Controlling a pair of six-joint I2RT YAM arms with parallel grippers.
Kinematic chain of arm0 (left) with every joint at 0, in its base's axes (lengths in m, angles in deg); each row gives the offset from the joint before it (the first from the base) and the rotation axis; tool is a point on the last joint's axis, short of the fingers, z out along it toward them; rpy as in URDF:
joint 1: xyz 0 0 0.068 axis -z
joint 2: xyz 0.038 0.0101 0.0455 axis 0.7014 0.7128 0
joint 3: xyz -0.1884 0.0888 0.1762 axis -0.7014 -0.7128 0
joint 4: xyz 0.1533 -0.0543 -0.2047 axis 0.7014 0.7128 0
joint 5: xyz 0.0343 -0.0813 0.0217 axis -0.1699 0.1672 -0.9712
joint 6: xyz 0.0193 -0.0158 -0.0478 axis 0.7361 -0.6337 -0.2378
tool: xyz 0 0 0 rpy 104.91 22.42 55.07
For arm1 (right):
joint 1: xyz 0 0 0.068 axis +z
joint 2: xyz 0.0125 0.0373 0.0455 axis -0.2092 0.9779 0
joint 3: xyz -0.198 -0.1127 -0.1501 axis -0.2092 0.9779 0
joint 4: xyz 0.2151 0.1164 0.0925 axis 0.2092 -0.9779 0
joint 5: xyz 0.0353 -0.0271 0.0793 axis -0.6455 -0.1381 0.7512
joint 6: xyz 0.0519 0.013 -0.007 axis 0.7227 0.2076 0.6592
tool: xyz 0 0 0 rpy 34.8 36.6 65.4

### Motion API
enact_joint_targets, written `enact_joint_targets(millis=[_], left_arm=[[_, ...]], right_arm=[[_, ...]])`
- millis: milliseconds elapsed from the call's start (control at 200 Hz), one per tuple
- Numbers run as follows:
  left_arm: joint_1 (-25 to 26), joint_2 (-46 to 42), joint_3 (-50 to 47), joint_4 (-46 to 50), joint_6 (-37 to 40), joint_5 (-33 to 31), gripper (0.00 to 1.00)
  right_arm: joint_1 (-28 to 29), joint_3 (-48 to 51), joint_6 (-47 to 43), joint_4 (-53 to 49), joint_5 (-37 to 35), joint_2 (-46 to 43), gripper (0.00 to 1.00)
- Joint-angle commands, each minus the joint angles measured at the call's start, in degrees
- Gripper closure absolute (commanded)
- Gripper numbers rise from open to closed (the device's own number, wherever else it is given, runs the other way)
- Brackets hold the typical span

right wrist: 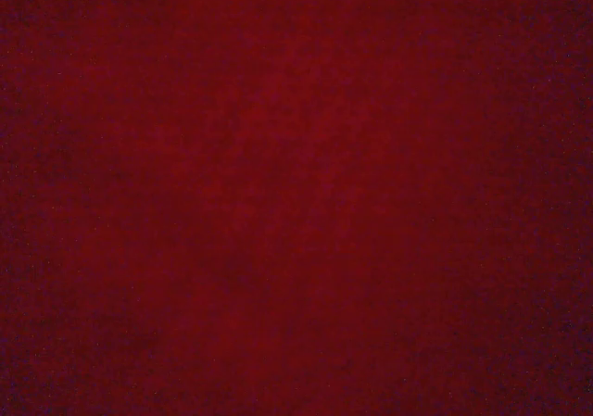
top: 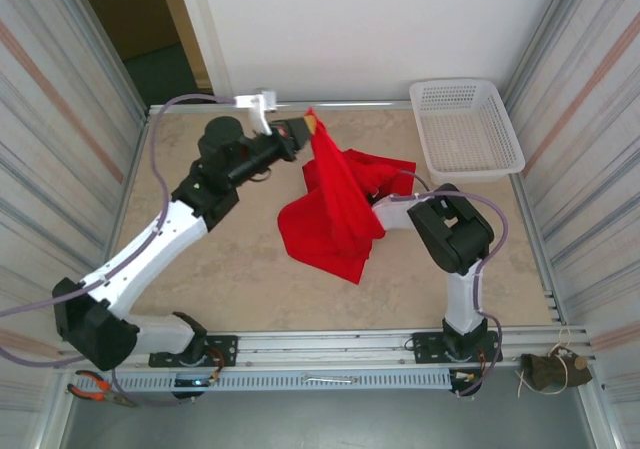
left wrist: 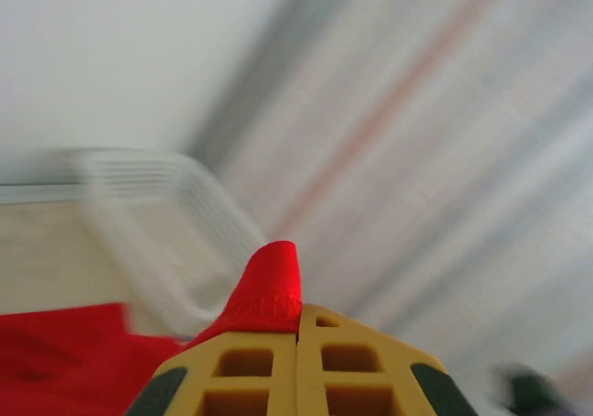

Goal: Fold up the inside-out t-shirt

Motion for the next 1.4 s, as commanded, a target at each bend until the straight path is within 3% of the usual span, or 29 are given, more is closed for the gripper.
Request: enact_joint_targets(millis=[0, 135, 311, 541, 611, 686, 812, 927, 1042, 1202, 1393], left_arm=[[-7.18, 3.30, -2.80, -2.35, -3.70, 1.68, 1.00], [-13.40, 8.88, -4.68, -1.78, -1.39, 3.66, 1.00], [-19.23, 15.60, -6.87, -0.66, -0.99, 3.57, 1.00], [-23.72, 21.35, -4.72, 3.42, 1.69, 7.16, 1.00], [-23.86, 21.03, -4.66, 4.18, 3.06, 9.21, 0.76], [-23.83, 18.85, -5.87, 4.64, 5.05, 10.82, 0.58], [-23.79, 10.88, -9.84, 4.64, 6.55, 13.42, 0.46], [-21.26, 0.11, -14.83, 3.81, 5.10, 11.56, 0.41], [-12.39, -5.25, -15.98, 3.21, 5.31, 4.42, 0.36], [-2.92, 1.50, -11.21, -1.32, 7.41, 2.67, 0.33], [2.80, 10.38, -6.30, -5.54, 8.54, 0.66, 0.33]], right_arm=[[0.73, 1.43, -7.95, -3.10, 6.99, -4.82, 1.00], [0.89, -0.18, -14.50, -7.99, 8.37, -10.83, 1.00], [0.30, -10.27, -24.85, -19.32, 12.62, -17.48, 1.00], [0.27, -17.99, -33.18, -27.88, 14.42, -23.59, 1.00], [-0.62, -19.12, -35.12, -28.08, 13.73, -24.19, 1.00], [-1.83, -20.37, -35.89, -27.97, 14.26, -24.20, 1.00], [-3.41, -22.96, -36.35, -27.53, 15.62, -24.34, 1.00], [-4.68, -26.18, -36.10, -27.49, 17.05, -24.16, 1.00], [-5.40, -29.83, -35.26, -27.82, 18.60, -23.76, 1.00], [-5.53, -32.42, -34.73, -28.37, 18.91, -23.68, 1.00], [-5.10, -30.47, -33.54, -27.63, 18.35, -23.78, 1.00]])
